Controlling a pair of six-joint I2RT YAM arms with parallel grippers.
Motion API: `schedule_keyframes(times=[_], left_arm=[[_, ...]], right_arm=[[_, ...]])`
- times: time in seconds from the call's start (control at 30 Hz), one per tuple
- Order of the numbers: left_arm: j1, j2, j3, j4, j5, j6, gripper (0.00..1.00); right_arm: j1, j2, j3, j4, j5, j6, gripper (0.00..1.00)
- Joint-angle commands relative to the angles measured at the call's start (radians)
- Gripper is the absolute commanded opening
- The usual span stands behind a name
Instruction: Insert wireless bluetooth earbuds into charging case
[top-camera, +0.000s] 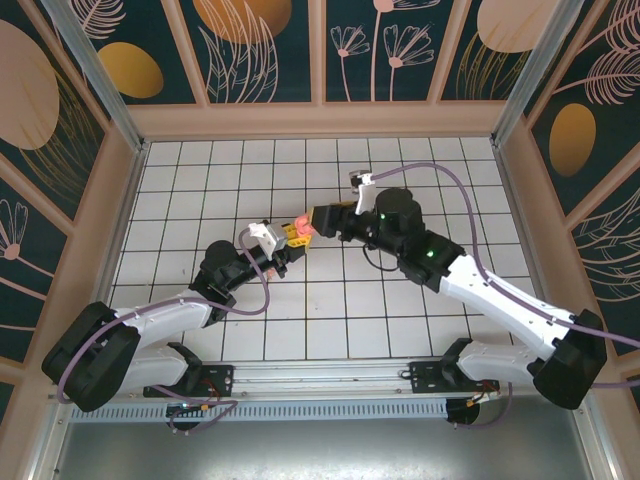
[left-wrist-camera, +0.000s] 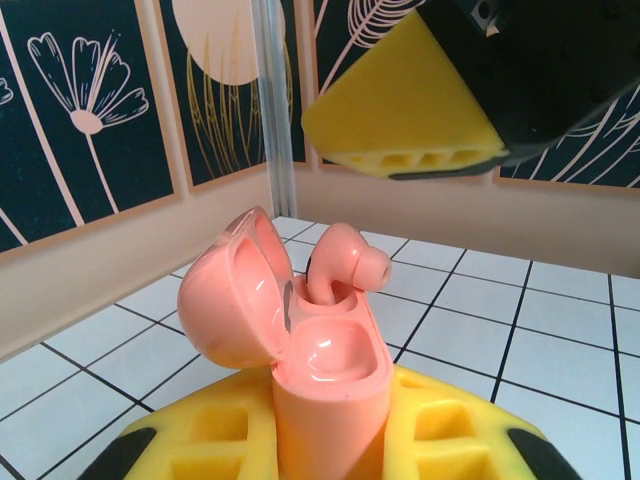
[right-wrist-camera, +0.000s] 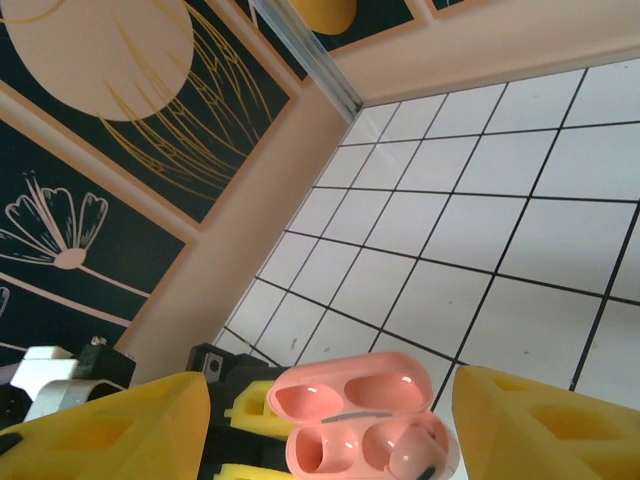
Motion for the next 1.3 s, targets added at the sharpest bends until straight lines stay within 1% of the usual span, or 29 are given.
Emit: schedule_keyframes(times=[0.0,0.07,0.23,0.3,0.43,0.53,0.63,0.83,1.27], left_arm=[[-0.008,-0.02,0.026,0.06,0.009,-0.023,0.17],[-0.008,-0.019,0.024,0.064,0.01,-0.027,0.17],[-0.008,-0.016,0.031,0.075,0.022,-0.044,0.17],[-0.008,-0.015,0.033,0.074,0.024,-0.049,0.17],[-0.008,-0.013,0.037,0.073,0.023,-0.049,0.17],[-0.008,-0.012,0.036,0.074,0.024,-0.05,0.17],[-0.008,-0.012,0.039,0.072,0.024,-0.051,0.17],[-0.008,-0.013,0.044,0.071,0.021,-0.049,0.17],[-0.008,-0.007,0.051,0.07,0.021,-0.053,0.17]], right_arm=[[-0.057,-0.029,0.035,0.008,-0.131,0.002,0.64],[-0.091,-0.033,0.029,-0.005,-0.183,0.01,0.63],[-0.127,-0.035,0.029,-0.074,-0.235,-0.022,0.57],[-0.143,-0.036,0.019,-0.076,-0.26,-0.01,0.52],[-0.149,-0.029,-0.009,-0.066,-0.292,0.023,0.36],[-0.149,-0.021,-0.025,-0.07,-0.293,0.038,0.3],[-0.148,-0.008,-0.027,-0.072,-0.293,0.038,0.25],[-0.134,0.016,-0.027,-0.075,-0.295,0.033,0.22],[-0.09,0.054,0.002,-0.083,-0.27,0.018,0.21]])
